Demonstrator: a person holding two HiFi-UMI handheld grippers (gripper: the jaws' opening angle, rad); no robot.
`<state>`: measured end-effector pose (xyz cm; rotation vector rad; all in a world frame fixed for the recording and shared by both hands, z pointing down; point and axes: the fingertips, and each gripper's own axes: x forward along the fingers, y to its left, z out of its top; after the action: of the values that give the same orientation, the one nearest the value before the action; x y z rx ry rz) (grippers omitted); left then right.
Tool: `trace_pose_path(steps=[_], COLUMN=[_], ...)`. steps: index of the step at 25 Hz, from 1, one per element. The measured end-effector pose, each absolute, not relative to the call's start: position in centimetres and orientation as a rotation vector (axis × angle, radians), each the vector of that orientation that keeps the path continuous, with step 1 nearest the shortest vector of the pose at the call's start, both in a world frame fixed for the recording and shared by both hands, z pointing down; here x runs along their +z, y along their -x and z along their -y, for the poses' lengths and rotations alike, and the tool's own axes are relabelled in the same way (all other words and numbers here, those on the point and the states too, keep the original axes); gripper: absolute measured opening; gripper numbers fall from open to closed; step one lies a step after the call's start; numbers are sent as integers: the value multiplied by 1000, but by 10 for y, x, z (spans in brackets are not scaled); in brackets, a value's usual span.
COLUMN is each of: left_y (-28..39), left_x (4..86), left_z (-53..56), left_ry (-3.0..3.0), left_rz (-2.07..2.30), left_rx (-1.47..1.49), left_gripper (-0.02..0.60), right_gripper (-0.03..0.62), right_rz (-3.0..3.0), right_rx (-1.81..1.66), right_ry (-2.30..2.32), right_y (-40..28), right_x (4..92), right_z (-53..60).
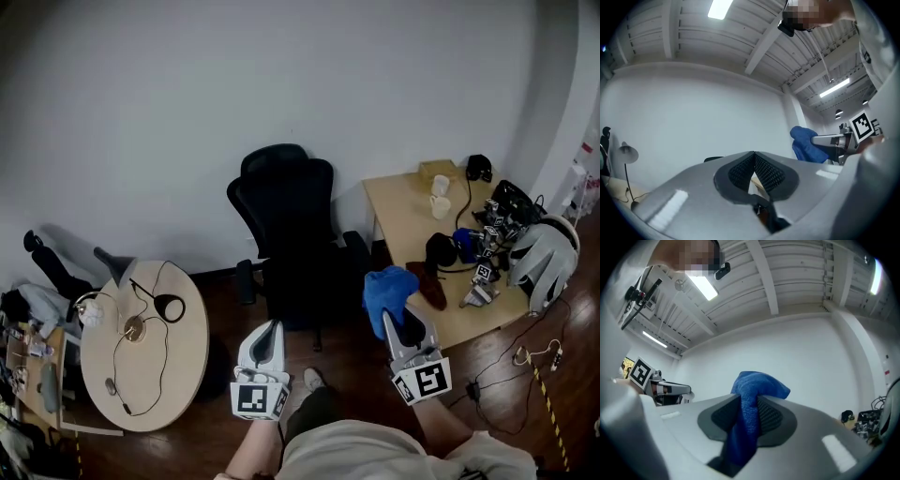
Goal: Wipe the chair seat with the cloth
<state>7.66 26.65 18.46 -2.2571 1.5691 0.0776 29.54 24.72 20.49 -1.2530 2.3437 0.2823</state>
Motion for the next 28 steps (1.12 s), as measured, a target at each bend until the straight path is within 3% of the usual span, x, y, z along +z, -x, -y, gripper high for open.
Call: trace_pose_path(steps=[4,8,28], left_y=[-94,-116,-132], left_x=[189,164,172], left_z=[-310,-340,-415], left_ry=[2291,2273,2419], left_rz=[-1637,-1538,-1481], left_rx=[-186,-37,-162], left_gripper=[35,35,0], right_gripper=[97,95,95], right_rz=[-2303,-2282,-2294], right_rx=[304,322,228], right_ry=[1234,1238,1189], right_y=[-319,-325,-314], right_x=[189,180,178], right_z=[-293,-327,-399])
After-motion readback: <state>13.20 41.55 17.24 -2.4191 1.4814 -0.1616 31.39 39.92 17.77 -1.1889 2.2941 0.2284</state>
